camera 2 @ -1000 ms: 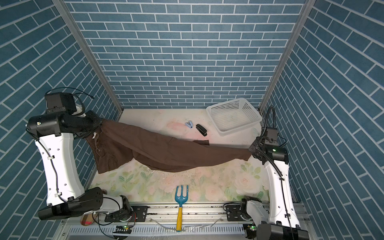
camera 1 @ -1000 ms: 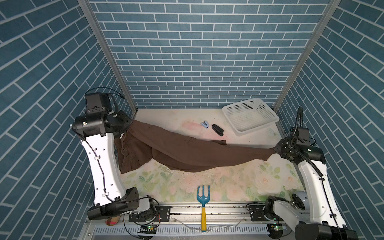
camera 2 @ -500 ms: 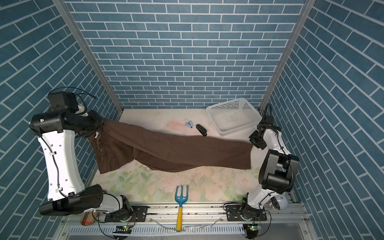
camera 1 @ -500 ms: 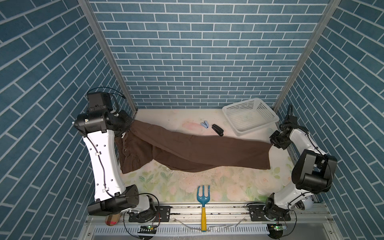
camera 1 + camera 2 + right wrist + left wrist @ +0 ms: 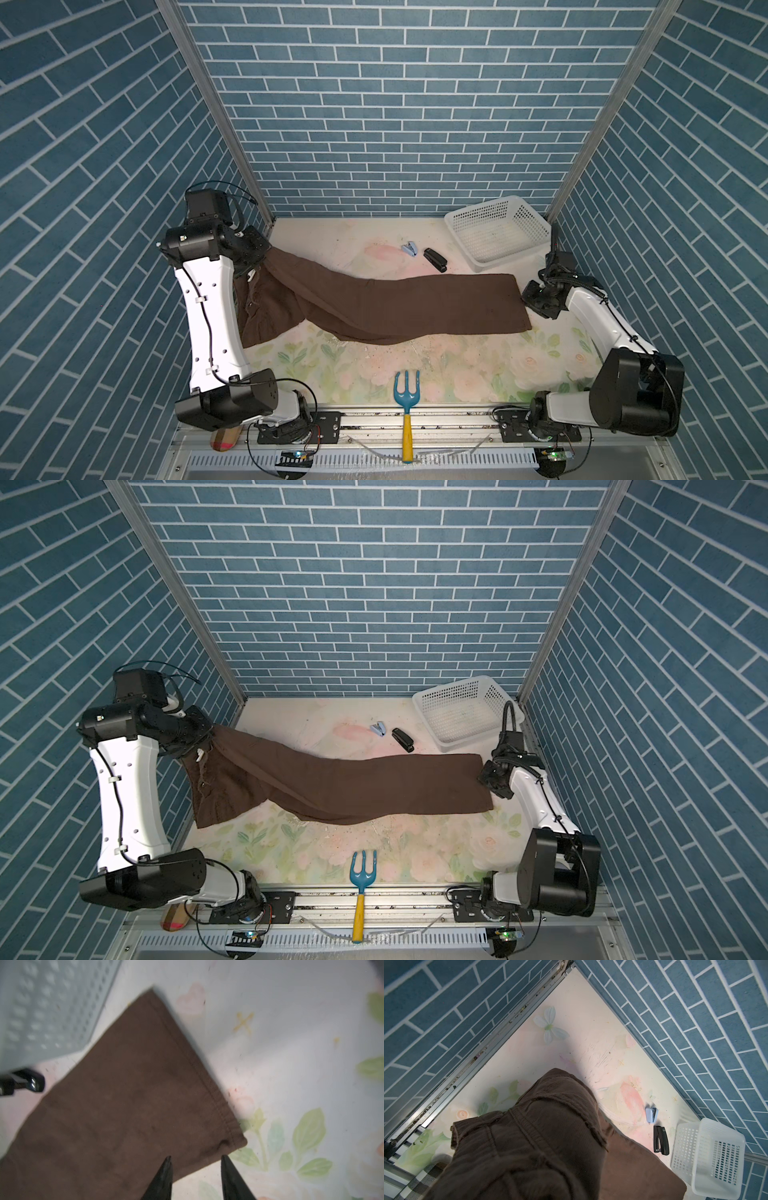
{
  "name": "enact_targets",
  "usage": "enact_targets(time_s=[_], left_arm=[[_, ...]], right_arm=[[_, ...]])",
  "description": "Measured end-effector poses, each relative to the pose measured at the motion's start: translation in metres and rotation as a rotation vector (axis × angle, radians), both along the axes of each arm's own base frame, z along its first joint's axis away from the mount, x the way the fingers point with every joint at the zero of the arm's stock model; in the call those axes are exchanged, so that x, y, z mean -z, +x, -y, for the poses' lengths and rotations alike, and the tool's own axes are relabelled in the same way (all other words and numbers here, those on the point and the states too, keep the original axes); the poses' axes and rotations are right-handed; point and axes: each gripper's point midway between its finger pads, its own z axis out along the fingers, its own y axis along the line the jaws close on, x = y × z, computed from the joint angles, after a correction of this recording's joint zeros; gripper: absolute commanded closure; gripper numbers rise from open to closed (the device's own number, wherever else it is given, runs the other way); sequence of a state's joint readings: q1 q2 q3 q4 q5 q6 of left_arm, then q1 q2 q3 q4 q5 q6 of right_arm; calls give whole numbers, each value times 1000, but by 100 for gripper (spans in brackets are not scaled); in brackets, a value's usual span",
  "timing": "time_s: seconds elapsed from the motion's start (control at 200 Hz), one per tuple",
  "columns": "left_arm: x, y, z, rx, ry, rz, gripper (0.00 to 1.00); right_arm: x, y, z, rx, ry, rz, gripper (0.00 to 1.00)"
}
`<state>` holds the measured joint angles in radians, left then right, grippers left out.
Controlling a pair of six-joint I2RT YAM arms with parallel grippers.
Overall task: Fold and stack the trousers
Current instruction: 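Lift the waist with the left gripper while the right gripper lifts the hem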
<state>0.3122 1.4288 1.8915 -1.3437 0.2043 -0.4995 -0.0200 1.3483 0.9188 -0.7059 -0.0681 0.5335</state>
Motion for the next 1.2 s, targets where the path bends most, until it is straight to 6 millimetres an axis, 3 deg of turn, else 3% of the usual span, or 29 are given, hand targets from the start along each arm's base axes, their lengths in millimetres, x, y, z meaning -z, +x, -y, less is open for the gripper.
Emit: enact_targets(time_s=[0.2, 0.465, 0.575, 0.64, 0.71, 0.91, 1.04, 1.14, 1.2], left_arm=[[-1, 2, -1, -4, 0, 10, 100], [-1, 2, -1, -5, 1, 10, 100], [-1, 2, -1, -5, 1, 10, 100], [-1, 2, -1, -5, 1, 10, 100], [-2, 2, -1, -5, 1, 10, 100], [-2, 2, -1, -3, -1, 12, 100], [-12, 1, 0, 1, 2, 27, 100], [-26, 0, 3, 8, 5, 64, 100], [-32, -3, 5, 11, 5, 83, 100]], right_arm=[[44, -41, -6, -28, -4, -160, 52], [75, -39, -3, -25, -17, -249, 55], [74, -30, -1, -20, -24, -233, 55], [75, -25, 1, -13, -25, -222, 63], [75, -19, 6, 1, -24, -205, 100], [73, -7, 20, 61, 25, -174, 100], [53, -3, 29, 96, 32, -125, 100], [7, 8, 40, 134, 18, 16, 100], [-32, 12, 48, 171, -4, 142, 100]])
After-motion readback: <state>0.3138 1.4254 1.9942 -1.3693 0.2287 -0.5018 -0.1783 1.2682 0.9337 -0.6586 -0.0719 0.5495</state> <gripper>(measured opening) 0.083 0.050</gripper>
